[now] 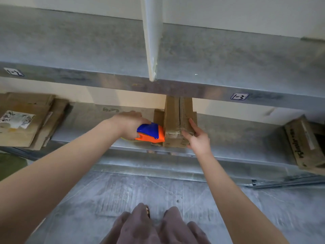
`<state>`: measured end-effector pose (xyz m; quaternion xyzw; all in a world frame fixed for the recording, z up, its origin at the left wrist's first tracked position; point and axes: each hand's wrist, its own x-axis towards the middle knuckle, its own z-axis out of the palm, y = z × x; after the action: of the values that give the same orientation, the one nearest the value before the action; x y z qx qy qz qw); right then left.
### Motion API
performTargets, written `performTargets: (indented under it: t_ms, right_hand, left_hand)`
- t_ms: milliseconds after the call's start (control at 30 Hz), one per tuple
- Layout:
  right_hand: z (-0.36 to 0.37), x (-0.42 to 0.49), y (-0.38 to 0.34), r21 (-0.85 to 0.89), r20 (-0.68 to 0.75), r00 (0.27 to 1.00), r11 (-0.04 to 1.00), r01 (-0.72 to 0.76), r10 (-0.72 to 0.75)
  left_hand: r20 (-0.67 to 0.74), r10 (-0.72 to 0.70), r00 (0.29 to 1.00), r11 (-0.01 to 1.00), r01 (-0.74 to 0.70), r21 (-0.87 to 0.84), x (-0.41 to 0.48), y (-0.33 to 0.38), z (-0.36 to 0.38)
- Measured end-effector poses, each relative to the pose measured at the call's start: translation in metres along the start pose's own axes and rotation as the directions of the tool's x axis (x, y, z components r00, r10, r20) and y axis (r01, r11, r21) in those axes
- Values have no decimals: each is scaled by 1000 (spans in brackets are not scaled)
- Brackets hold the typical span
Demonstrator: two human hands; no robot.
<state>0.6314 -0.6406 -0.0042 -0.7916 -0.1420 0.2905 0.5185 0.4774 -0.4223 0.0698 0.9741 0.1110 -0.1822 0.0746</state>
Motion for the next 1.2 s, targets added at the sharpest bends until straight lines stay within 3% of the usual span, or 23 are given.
performTargets:
  t_ms: [300, 500, 733, 933, 1033, 1133, 1200]
  right_hand:
    - [-1, 0, -2, -7, 6, 1000, 1000, 6, -6]
    - [-2, -1, -2, -8, 11, 1000, 1000, 27, -27]
    - [-2, 1, -1, 12, 17, 1000, 1000, 11, -11]
    - [-2, 1, 1, -3, 8, 1000, 1000, 22, -22]
    - [0, 1, 1, 17, 15, 1000, 1000, 18, -18]
    - [1, 1, 1, 31, 7, 1000, 1000, 2, -2]
    - [2, 0, 2, 27, 7, 1000, 1000, 7, -7]
  left_hand:
    - [-3, 15, 1000, 996, -15, 91, 6, 8, -9]
    - [45, -82, 996, 995, 85, -55, -5, -5, 10]
    - [-124, -105, 987, 991, 93, -101, -15, -17, 25]
    - [-92, -120, 989, 972, 98, -212, -25, -22, 46]
    - [-82, -187, 979, 968, 169, -188, -23, -22, 48]
    - [-26, -148, 989, 988, 149, 28, -20, -14, 50]
    - [5, -164, 986, 986, 164, 25, -23, -14, 57]
